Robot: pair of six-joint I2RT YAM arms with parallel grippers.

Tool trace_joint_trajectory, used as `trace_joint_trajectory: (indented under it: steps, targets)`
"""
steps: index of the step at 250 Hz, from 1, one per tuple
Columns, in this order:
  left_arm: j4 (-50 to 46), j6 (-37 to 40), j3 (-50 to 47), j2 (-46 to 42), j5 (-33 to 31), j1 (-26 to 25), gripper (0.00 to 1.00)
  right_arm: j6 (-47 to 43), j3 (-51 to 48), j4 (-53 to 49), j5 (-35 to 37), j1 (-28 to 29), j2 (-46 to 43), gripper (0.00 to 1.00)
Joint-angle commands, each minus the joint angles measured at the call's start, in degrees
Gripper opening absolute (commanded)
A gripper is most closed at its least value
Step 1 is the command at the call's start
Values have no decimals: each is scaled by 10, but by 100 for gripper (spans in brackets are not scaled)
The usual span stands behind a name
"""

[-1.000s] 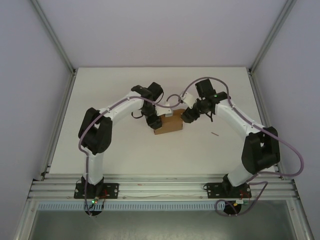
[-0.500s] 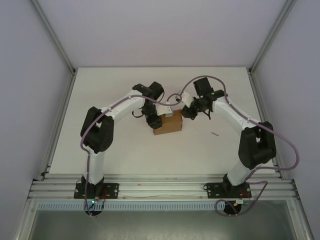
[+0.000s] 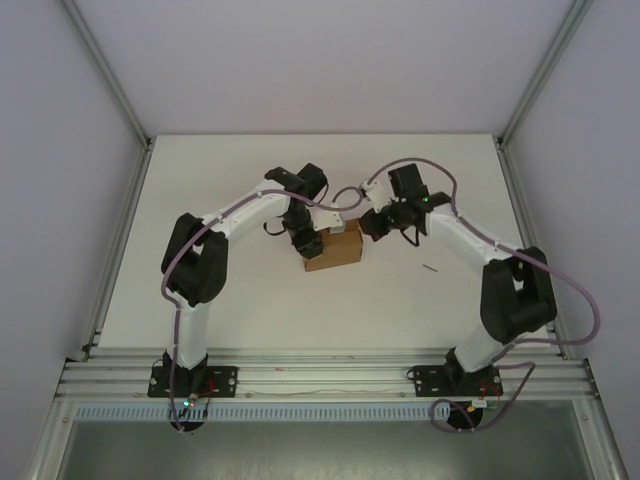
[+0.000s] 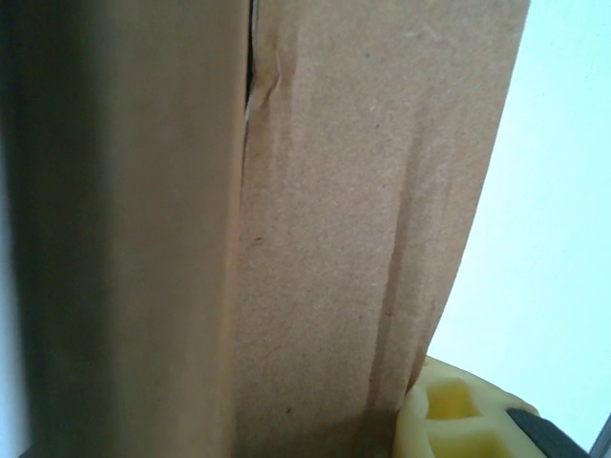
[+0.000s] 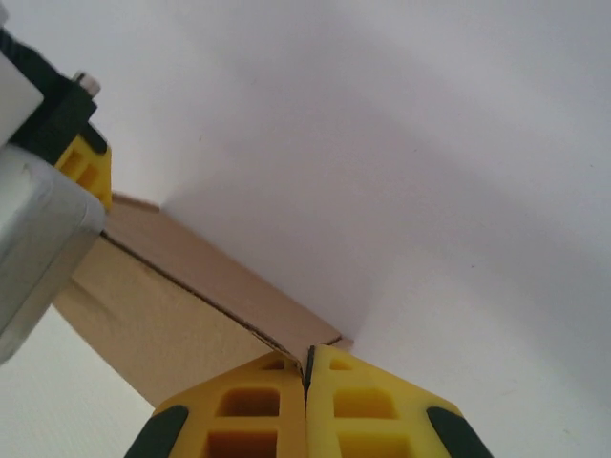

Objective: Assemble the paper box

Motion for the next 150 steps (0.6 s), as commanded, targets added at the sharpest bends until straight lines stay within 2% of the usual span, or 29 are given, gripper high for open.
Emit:
trace_joint_trajectory:
  steps: [1, 17, 59, 78, 126, 150]
  targets:
    - [37, -8, -3, 18, -11, -4, 24, 214, -78, 123, 46, 31, -39, 0]
    - [41, -7, -4, 17, -6, -4, 24, 241, -128, 175, 83, 50, -61, 0]
    - [42, -8, 1, 18, -4, -4, 25, 276, -207, 256, 116, 55, -71, 0]
    - [44, -12, 1, 19, -9, -4, 26, 283, -217, 253, 140, 55, -64, 0]
    - [51, -25, -2, 14, -17, -4, 26, 326, -248, 273, 123, 60, -65, 0]
    - [51, -27, -2, 14, -19, -5, 26, 347, -243, 244, 124, 60, -72, 0]
